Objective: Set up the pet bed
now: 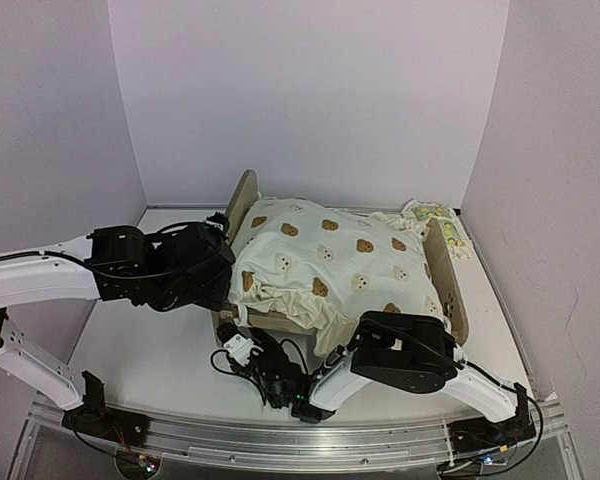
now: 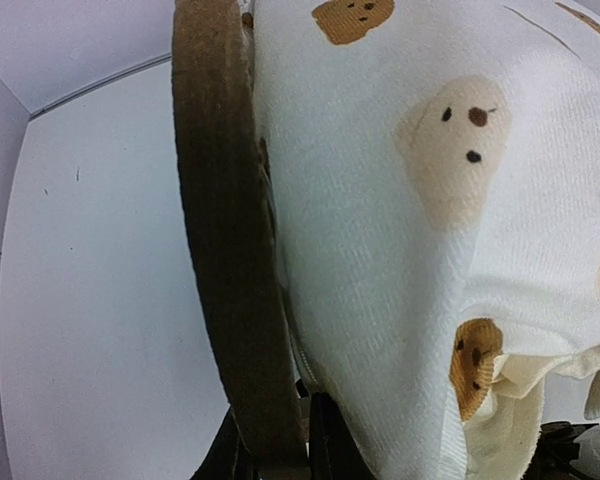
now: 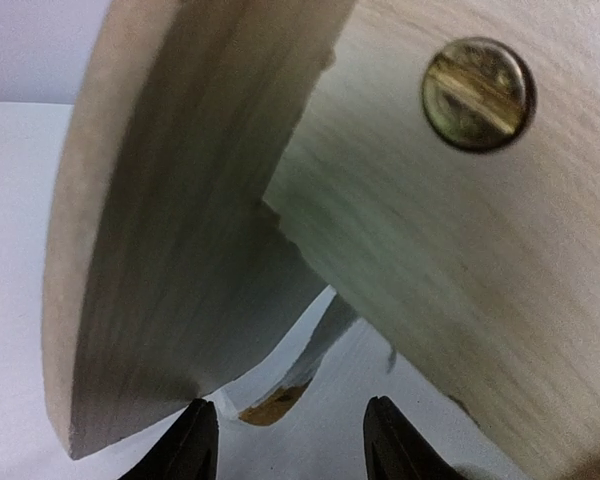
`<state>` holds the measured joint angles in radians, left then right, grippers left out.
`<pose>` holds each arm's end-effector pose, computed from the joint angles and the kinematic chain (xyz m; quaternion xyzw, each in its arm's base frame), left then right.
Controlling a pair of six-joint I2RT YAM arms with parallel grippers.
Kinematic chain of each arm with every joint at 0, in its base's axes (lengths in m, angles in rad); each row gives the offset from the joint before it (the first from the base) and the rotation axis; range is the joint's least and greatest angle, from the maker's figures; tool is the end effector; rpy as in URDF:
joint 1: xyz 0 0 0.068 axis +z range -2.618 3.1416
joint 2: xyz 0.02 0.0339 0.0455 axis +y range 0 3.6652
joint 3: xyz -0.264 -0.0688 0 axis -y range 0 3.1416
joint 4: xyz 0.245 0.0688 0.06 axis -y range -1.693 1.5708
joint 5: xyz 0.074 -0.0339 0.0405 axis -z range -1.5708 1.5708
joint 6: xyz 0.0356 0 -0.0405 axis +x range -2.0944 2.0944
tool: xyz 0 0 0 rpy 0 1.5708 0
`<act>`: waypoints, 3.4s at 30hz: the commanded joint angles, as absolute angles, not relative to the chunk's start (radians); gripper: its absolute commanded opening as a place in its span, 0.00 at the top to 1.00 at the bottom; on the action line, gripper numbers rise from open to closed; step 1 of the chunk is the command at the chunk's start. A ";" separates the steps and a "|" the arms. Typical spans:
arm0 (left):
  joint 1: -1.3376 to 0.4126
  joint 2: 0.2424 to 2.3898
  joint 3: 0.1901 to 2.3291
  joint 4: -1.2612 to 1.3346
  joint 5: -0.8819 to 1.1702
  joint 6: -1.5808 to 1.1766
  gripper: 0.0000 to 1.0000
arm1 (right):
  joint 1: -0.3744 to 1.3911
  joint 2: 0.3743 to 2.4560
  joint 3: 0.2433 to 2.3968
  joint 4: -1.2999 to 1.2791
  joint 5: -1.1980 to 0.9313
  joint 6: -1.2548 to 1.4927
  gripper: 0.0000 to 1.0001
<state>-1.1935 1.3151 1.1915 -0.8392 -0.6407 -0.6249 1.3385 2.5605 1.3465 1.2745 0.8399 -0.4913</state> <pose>0.1164 -0.2360 0.3141 0.1635 0.8957 -0.0396 0.4116 0.1363 0.4611 0.0557 -0.3149 0.6170 0.0186 0.7210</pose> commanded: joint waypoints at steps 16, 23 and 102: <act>-1.216 1.310 1.319 -0.754 -0.658 -0.523 1.00 | 1.330 2.672 1.545 1.316 0.796 -0.505 0.69; -1.217 1.306 1.313 -0.753 -0.659 -0.525 1.00 | 1.328 2.664 1.542 1.316 0.810 -0.509 0.86; -1.218 1.238 0.965 -0.680 -0.593 -0.689 0.42 | 1.528 1.989 0.932 0.966 0.427 0.130 1.00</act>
<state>-1.2129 1.3012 0.9668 -0.6348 -0.5990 -0.6597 1.5022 2.0931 0.9029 1.0453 0.4770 0.1072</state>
